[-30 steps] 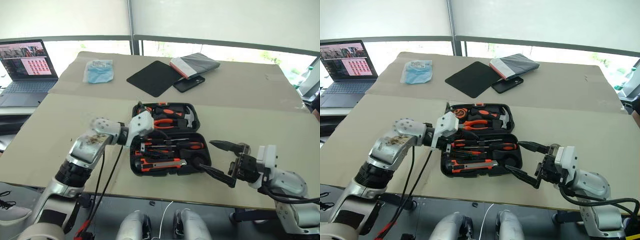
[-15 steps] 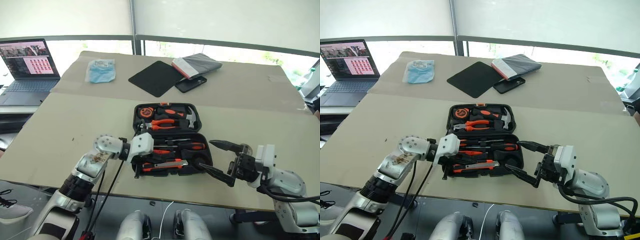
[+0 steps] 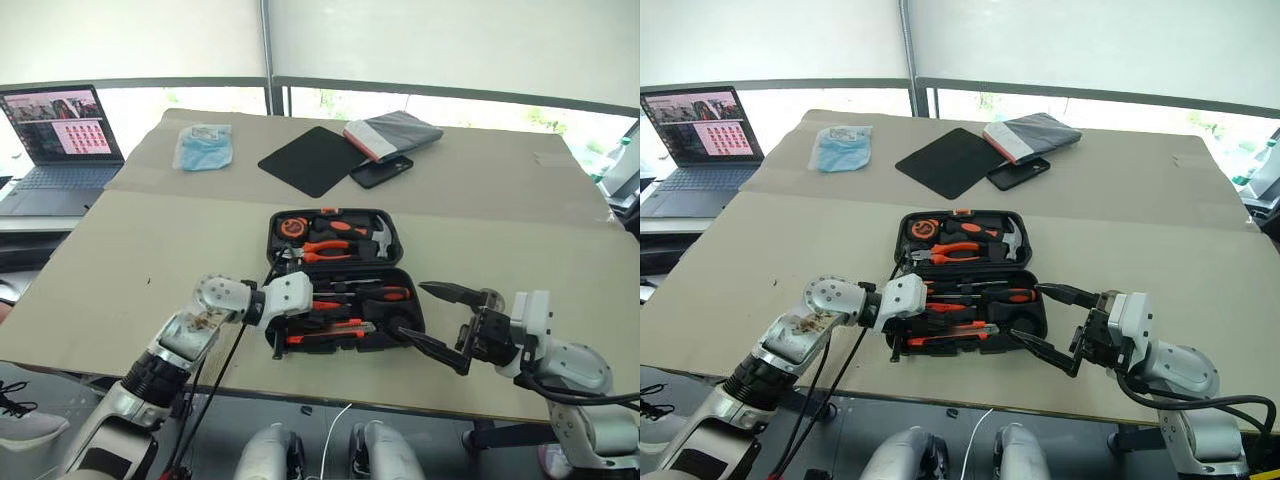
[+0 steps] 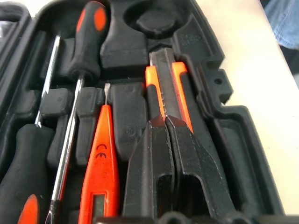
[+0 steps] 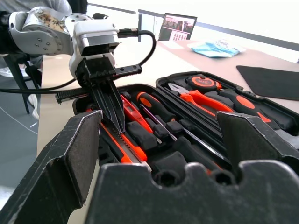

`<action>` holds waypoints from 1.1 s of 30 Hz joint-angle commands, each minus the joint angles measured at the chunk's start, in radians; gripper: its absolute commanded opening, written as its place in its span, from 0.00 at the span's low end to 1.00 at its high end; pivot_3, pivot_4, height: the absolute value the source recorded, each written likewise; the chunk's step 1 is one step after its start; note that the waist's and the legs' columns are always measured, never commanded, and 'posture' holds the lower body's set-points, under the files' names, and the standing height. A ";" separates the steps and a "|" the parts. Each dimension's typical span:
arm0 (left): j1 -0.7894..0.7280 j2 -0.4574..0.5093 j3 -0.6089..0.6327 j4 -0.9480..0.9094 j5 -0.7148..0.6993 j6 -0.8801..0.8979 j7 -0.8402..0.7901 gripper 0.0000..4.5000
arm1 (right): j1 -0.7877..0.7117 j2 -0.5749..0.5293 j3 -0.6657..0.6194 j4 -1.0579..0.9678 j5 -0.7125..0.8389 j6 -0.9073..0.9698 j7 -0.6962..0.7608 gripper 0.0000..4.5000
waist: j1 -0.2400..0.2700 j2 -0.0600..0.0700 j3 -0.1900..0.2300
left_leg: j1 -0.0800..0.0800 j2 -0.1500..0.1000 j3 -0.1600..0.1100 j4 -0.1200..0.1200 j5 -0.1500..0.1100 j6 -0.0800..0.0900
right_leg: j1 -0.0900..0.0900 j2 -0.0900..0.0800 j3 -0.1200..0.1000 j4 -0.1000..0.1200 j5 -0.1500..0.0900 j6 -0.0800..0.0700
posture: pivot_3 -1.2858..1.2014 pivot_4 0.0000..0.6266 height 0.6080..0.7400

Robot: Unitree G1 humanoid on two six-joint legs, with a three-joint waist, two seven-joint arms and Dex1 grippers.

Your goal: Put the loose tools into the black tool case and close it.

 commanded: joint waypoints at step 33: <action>0.182 0.045 0.449 -0.097 -0.471 -0.043 -0.158 0.99 | 0.104 -0.453 -0.277 0.223 -0.115 0.174 0.088 1.00 | -0.003 0.005 0.001 | 0.000 -0.001 0.000 -0.007 -0.003 -0.003 | -0.002 0.001 0.002 -0.001 -0.002 -0.001 | 0.52 0.24 1.00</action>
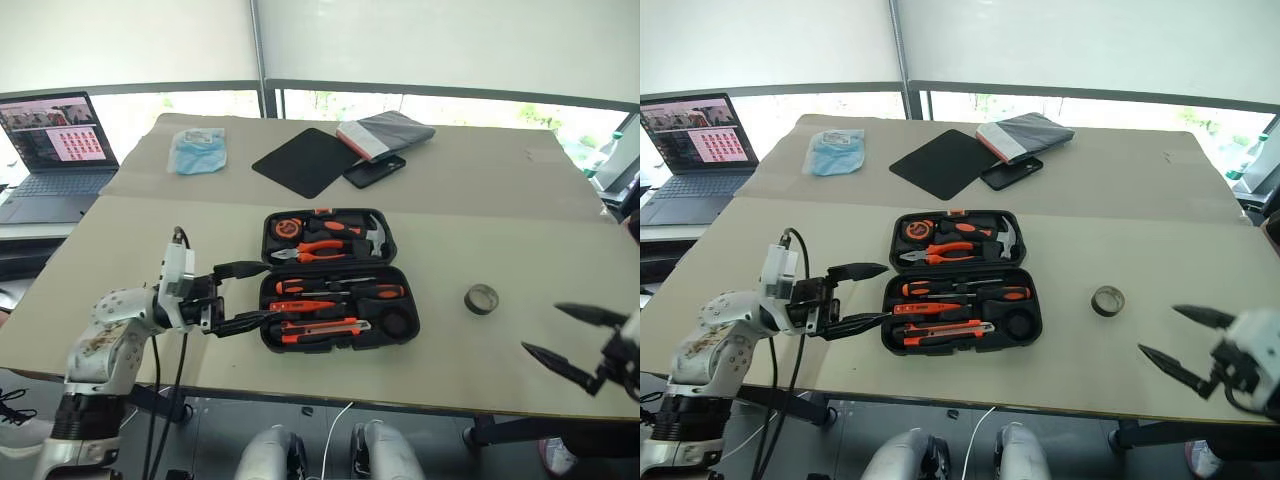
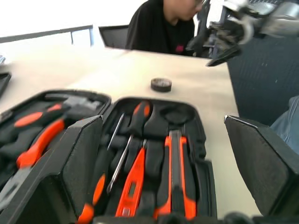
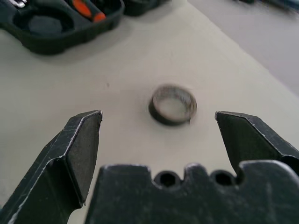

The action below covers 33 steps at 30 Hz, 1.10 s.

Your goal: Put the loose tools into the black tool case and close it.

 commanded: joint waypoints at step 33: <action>0.039 0.003 -0.041 -0.126 0.005 -0.039 -0.001 1.00 | -0.703 0.022 0.563 0.028 -0.035 0.257 0.327 0.02 | -0.011 -0.002 0.002 | -0.003 0.001 -0.001 0.002 0.007 -0.001 | -0.001 0.000 -0.001 0.000 0.000 0.002 | 0.52 0.24 1.00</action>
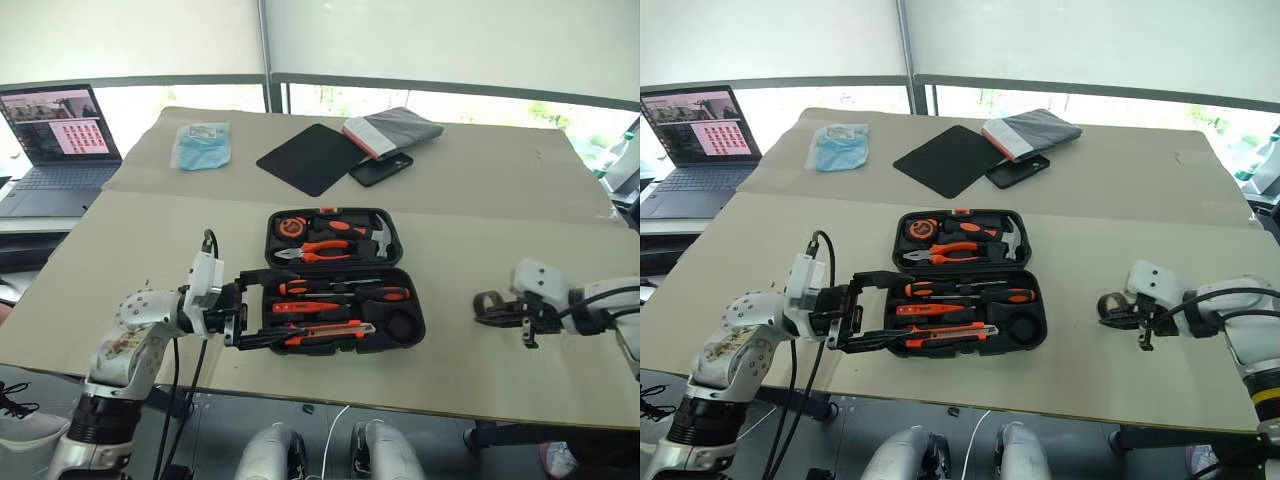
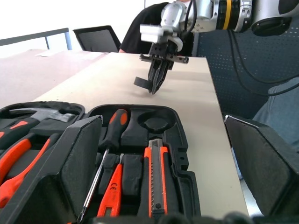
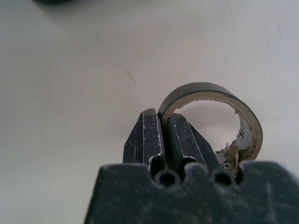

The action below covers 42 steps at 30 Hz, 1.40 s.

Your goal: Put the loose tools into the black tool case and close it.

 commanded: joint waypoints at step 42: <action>0.108 0.085 0.154 0.127 0.134 0.034 0.335 1.00 | -0.282 0.056 0.018 -0.080 0.140 0.361 0.025 0.99 | 0.013 -0.003 0.001 | -0.015 -0.001 -0.001 0.006 -0.005 -0.004 | -0.013 -0.003 -0.003 0.001 0.003 0.000 | 0.52 0.24 1.00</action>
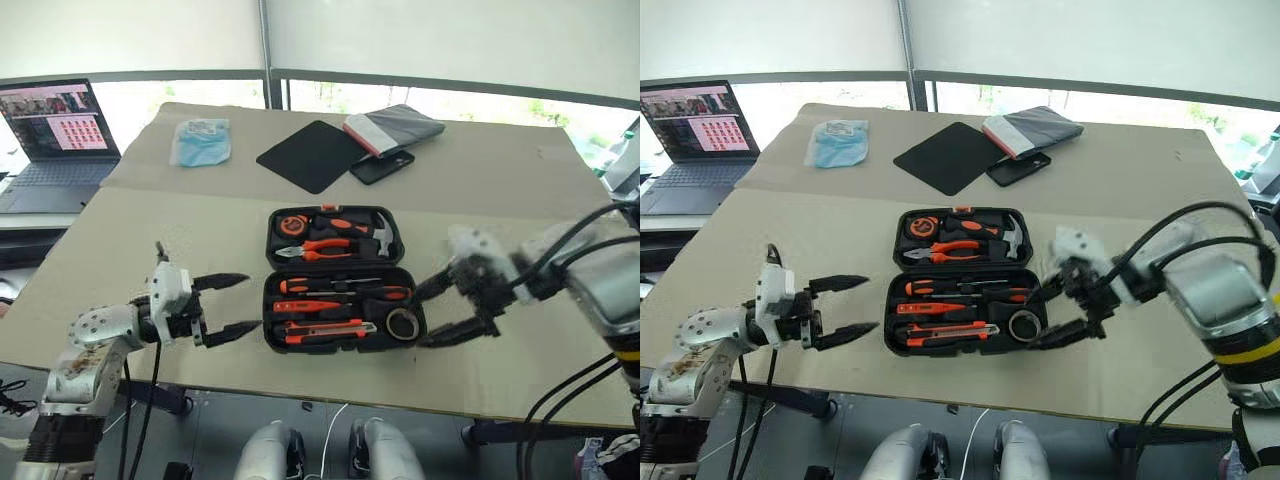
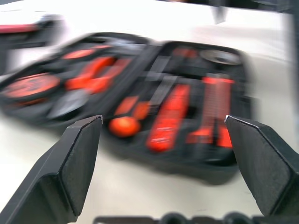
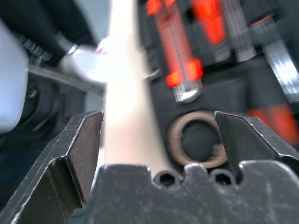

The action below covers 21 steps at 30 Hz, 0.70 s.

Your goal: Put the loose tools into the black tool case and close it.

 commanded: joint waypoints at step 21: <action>-0.275 -0.177 -0.190 0.202 0.188 0.231 0.291 0.00 | 0.065 0.411 -0.017 0.503 -0.323 -0.738 -0.411 0.01 | -0.028 -0.001 0.001 | 0.008 0.000 0.008 -0.005 0.009 0.000 | 0.002 0.008 0.005 0.005 0.000 0.000 | 0.52 0.24 1.00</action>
